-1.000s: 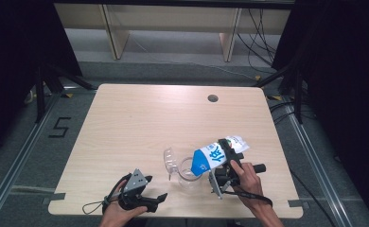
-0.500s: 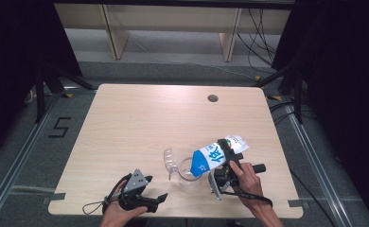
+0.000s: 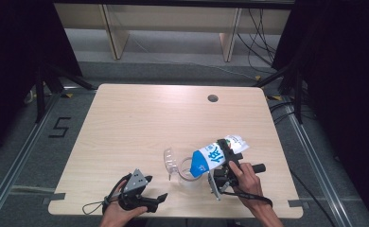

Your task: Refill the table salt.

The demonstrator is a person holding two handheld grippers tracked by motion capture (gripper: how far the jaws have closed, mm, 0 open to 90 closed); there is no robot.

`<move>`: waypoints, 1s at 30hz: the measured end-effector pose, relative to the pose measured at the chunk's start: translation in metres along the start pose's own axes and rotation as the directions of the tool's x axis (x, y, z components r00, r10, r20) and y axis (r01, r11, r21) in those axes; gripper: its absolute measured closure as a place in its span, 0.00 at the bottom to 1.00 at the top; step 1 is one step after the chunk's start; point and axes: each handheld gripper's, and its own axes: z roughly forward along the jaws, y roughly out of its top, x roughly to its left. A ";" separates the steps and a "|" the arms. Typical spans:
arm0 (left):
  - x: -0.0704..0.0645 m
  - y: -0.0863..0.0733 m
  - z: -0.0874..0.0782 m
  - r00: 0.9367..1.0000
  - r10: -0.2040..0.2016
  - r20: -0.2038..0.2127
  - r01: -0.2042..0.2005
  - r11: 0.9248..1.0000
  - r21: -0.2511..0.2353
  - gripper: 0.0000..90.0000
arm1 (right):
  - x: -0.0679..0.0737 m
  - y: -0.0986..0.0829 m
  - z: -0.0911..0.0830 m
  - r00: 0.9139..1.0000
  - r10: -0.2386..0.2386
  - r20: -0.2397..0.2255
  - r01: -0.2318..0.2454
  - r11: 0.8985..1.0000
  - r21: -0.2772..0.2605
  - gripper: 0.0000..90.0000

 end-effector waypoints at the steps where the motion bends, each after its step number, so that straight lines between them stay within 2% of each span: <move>1: 0.000 0.000 0.000 1.000 -0.002 0.001 0.002 1.000 0.000 0.19 | -0.003 0.001 0.000 0.999 -0.046 0.009 0.047 0.999 -0.011 0.53; 2: 0.000 0.000 0.000 1.000 0.004 0.001 -0.004 1.000 0.002 0.19 | -0.003 0.001 0.001 0.999 -0.050 0.004 0.050 0.999 -0.014 0.53; 3: 0.001 0.000 0.000 1.000 0.021 0.002 -0.021 1.000 0.002 0.19 | 0.001 0.000 0.002 1.000 0.005 -0.005 -0.005 1.000 -0.014 0.53; 4: 0.000 0.000 0.000 1.000 -0.002 0.001 0.002 1.000 0.000 0.19 | 0.001 0.000 0.002 1.000 0.002 -0.001 -0.002 1.000 -0.021 0.53; 12: 0.001 0.000 0.000 1.000 0.001 -0.003 0.000 1.000 0.008 0.19 | 0.002 0.000 0.002 1.000 0.019 -0.006 -0.019 1.000 -0.011 0.53; 14: 0.001 0.000 0.000 1.000 -0.002 -0.001 0.002 1.000 0.002 0.19 | 0.001 0.000 0.003 1.000 0.005 0.001 -0.005 1.000 -0.015 0.53; 15: 0.003 0.000 -0.001 1.000 0.016 -0.010 -0.015 1.000 0.018 0.19 | 0.001 0.000 0.003 1.000 0.008 0.002 -0.008 1.000 -0.015 0.53; 16: 0.001 0.001 -0.001 1.000 0.006 0.000 -0.006 1.000 -0.004 0.19 | 0.001 0.000 0.003 1.000 0.011 0.000 -0.011 1.000 -0.015 0.53; 17: 0.000 0.001 -0.001 1.000 -0.002 -0.004 0.002 1.000 0.000 0.19 | 0.001 0.000 0.003 1.000 0.008 -0.001 -0.008 1.000 -0.015 0.53; 18: 0.000 0.000 0.000 1.000 -0.010 0.001 0.010 1.000 -0.002 0.19 | -0.001 0.000 0.003 1.000 -0.015 0.002 0.015 1.000 -0.021 0.53; 19: 0.000 0.000 0.000 1.000 -0.009 0.001 0.009 1.000 -0.003 0.19 | 0.001 0.000 0.003 1.000 0.001 0.000 -0.001 1.000 -0.019 0.53; 22: 0.001 0.000 0.000 1.000 -0.009 0.003 0.009 1.000 -0.004 0.19 | 0.000 0.001 0.003 1.000 -0.009 -0.002 0.009 1.000 -0.014 0.53; 23: 0.002 0.001 -0.001 1.000 0.014 -0.011 -0.014 1.000 0.018 0.19 | -0.002 0.002 0.001 0.999 -0.038 0.007 0.038 0.999 -0.004 0.53; 24: 0.001 0.001 -0.001 1.000 -0.013 -0.003 0.013 1.000 -0.005 0.19 | -0.002 0.002 0.001 0.999 -0.047 0.011 0.047 0.999 -0.007 0.53; 25: 0.002 0.001 -0.002 1.000 -0.006 -0.006 0.006 1.000 -0.005 0.19 | -0.002 0.002 0.002 0.999 -0.047 0.001 0.047 0.999 -0.013 0.53; 26: 0.003 0.001 -0.001 1.000 0.003 0.003 -0.003 1.000 -0.014 0.19 | 0.002 0.001 0.002 1.000 -0.002 -0.002 0.002 1.000 -0.007 0.53; 28: 0.002 0.000 -0.001 1.000 -0.003 -0.001 0.003 1.000 -0.013 0.19 | 0.000 0.001 0.003 1.000 -0.026 -0.001 0.026 0.999 -0.018 0.53; 29: 0.003 0.000 -0.001 1.000 -0.001 0.002 0.001 1.000 -0.015 0.19 | 0.000 0.001 0.003 1.000 -0.027 0.001 0.027 0.999 -0.021 0.53; 30: 0.003 0.000 -0.001 1.000 0.000 0.003 0.000 1.000 -0.015 0.19 | 0.001 0.001 0.002 1.000 -0.006 0.001 0.006 1.000 -0.017 0.53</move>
